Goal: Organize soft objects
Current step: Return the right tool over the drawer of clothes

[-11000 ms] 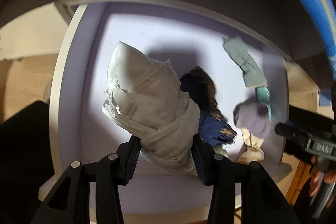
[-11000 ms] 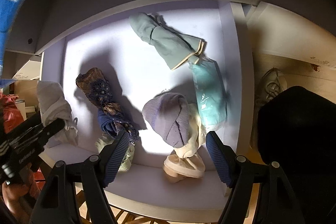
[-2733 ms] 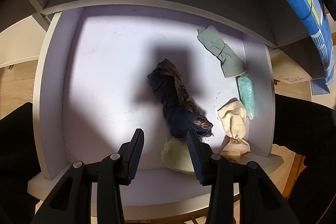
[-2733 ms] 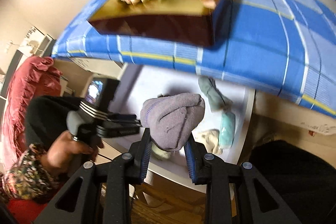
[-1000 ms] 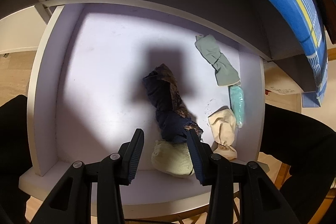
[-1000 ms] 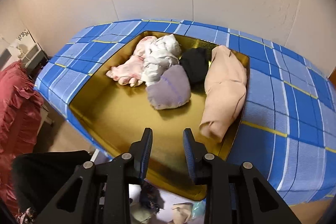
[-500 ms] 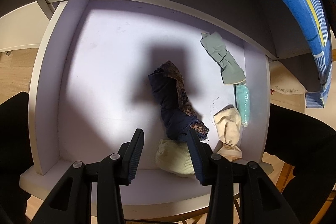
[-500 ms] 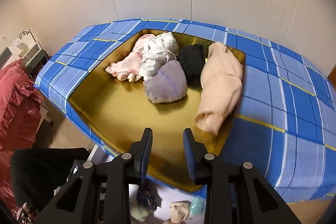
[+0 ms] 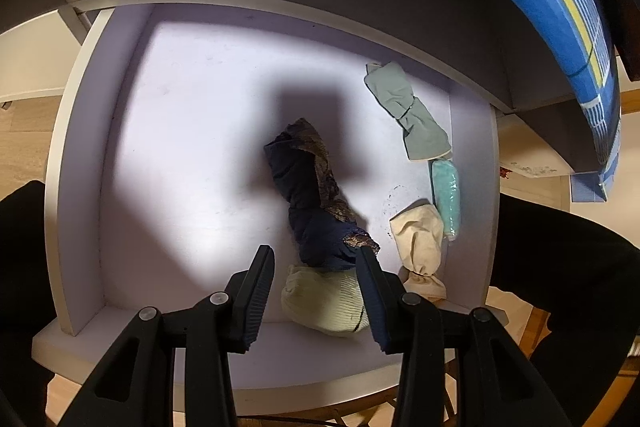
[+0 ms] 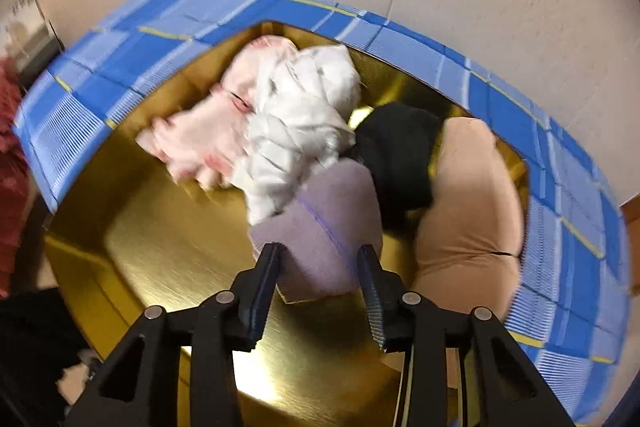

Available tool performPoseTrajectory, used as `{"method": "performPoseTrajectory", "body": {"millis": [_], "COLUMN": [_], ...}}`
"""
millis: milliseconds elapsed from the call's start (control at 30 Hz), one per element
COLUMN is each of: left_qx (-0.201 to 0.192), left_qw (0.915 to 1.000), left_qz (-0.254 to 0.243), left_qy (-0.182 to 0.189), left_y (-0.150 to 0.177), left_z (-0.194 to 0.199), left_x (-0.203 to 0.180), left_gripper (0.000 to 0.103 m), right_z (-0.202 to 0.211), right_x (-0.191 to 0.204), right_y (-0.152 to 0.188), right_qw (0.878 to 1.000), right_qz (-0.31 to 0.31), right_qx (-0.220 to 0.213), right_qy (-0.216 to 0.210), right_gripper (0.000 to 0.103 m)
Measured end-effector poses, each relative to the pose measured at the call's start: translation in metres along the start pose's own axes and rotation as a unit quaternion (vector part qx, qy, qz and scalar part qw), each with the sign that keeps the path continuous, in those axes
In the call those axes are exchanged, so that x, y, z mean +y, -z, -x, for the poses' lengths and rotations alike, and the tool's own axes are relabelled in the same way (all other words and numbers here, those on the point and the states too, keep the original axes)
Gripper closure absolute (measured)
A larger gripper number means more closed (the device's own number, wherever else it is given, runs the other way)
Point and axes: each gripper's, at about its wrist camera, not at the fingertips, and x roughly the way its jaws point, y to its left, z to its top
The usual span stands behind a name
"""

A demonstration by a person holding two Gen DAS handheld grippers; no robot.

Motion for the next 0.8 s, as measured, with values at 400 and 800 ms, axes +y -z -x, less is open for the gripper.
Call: {"method": "performPoseTrajectory", "body": {"millis": [400, 800], "left_qx": [0.004, 0.006], "left_qw": [1.0, 0.9994], "left_qz": [0.0, 0.009], "left_qy": [-0.005, -0.033], "left_y": [-0.001, 0.0], "left_z": [-0.004, -0.009], "left_x": [-0.001, 0.008], "left_gripper": [0.061, 0.061], "right_z": [-0.006, 0.093], "right_x": [-0.026, -0.024], "right_y": [0.012, 0.089], "right_qw": [0.999, 0.991], "right_qz": [-0.032, -0.034], "right_qx": [0.005, -0.124], "right_qy": [0.008, -0.031], "right_gripper": [0.063, 0.058]}}
